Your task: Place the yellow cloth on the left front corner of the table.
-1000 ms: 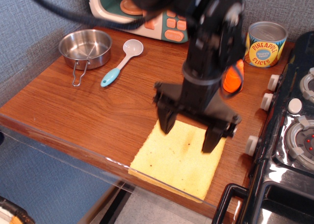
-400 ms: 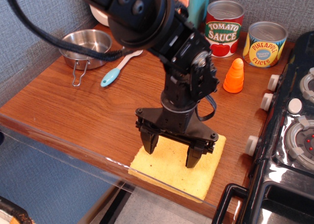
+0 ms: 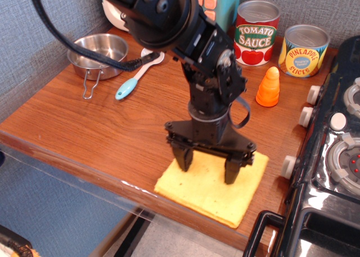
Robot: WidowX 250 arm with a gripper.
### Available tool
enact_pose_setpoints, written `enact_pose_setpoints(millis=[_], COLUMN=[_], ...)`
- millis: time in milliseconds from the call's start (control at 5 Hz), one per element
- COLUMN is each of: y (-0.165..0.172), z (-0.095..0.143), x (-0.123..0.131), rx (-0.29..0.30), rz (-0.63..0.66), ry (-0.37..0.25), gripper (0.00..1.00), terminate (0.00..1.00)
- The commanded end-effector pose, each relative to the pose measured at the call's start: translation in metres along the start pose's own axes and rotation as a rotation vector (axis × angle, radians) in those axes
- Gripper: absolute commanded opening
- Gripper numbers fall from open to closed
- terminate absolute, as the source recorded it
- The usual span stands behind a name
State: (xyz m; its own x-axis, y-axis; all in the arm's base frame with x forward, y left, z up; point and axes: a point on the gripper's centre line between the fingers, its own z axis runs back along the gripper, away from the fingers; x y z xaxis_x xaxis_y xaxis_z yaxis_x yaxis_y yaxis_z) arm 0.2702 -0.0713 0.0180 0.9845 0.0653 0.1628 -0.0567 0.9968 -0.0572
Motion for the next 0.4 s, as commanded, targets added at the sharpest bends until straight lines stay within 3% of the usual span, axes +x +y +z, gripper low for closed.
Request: enact_pose_setpoints(millis=[0,200], y=[-0.002,0.007], z=[-0.008,-0.016], x=[0.004,-0.008], rx=[0.040,0.092], rz=[-0.071,-0.079], ry=[0.000,0.052], gripper=[1.00,1.00], terminate=[0.00,0.00])
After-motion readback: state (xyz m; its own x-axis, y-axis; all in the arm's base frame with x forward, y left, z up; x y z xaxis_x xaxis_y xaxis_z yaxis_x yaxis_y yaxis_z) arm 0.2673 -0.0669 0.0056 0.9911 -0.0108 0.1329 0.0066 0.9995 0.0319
